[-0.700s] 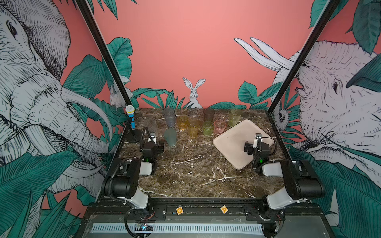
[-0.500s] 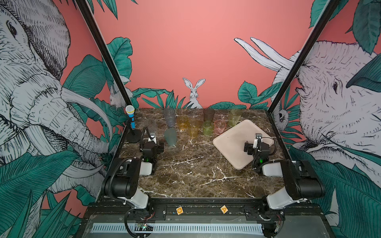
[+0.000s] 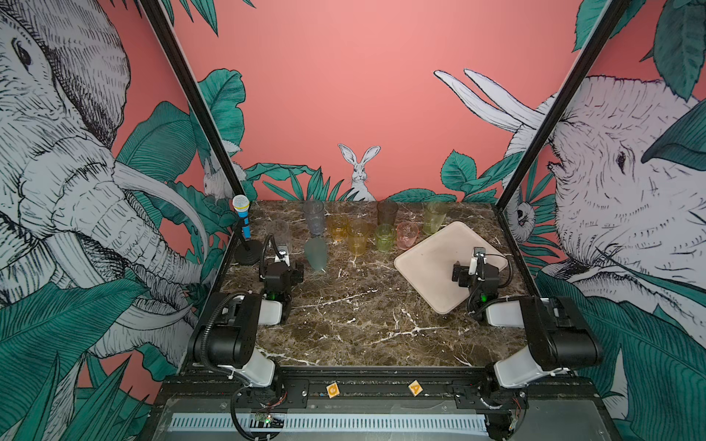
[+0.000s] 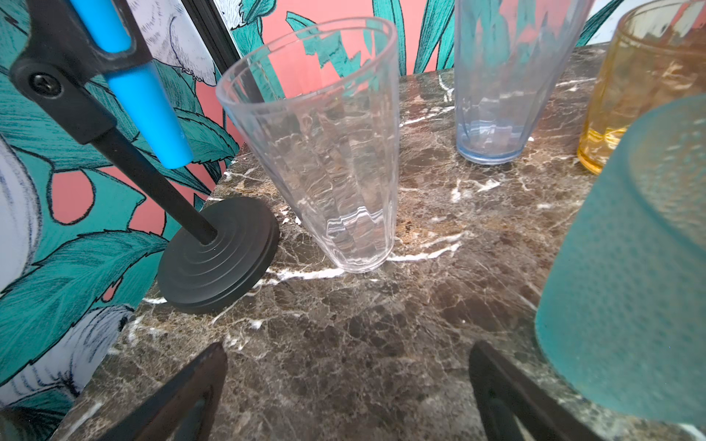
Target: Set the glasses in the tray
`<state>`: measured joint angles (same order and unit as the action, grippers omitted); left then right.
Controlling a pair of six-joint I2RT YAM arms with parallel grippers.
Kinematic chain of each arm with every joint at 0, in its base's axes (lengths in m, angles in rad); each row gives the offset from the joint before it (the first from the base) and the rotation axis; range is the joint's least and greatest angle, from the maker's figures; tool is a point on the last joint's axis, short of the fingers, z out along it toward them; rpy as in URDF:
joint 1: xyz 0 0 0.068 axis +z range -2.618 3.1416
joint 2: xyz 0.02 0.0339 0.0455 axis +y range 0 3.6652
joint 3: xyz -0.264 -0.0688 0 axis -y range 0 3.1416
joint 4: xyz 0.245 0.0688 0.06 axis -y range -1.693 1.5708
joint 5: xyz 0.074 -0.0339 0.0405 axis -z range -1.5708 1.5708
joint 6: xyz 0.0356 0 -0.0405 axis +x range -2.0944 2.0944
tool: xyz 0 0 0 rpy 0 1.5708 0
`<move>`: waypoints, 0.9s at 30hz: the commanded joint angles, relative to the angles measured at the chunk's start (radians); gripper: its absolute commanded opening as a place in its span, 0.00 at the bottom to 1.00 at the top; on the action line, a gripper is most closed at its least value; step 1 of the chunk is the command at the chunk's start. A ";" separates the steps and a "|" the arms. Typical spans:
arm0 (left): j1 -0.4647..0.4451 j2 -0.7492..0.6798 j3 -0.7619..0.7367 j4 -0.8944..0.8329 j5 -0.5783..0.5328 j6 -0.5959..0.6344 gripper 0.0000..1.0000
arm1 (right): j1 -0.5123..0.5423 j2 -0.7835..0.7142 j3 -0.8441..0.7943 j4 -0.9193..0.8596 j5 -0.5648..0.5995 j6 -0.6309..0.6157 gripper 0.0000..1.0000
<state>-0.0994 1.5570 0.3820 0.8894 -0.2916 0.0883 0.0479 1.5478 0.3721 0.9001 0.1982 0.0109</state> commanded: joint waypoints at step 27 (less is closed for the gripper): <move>0.004 -0.006 0.000 0.035 0.003 -0.002 1.00 | 0.003 0.002 0.003 0.041 0.013 -0.003 0.99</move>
<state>-0.0994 1.5570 0.3820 0.8898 -0.2916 0.0883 0.0479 1.5478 0.3721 0.9005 0.1989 0.0109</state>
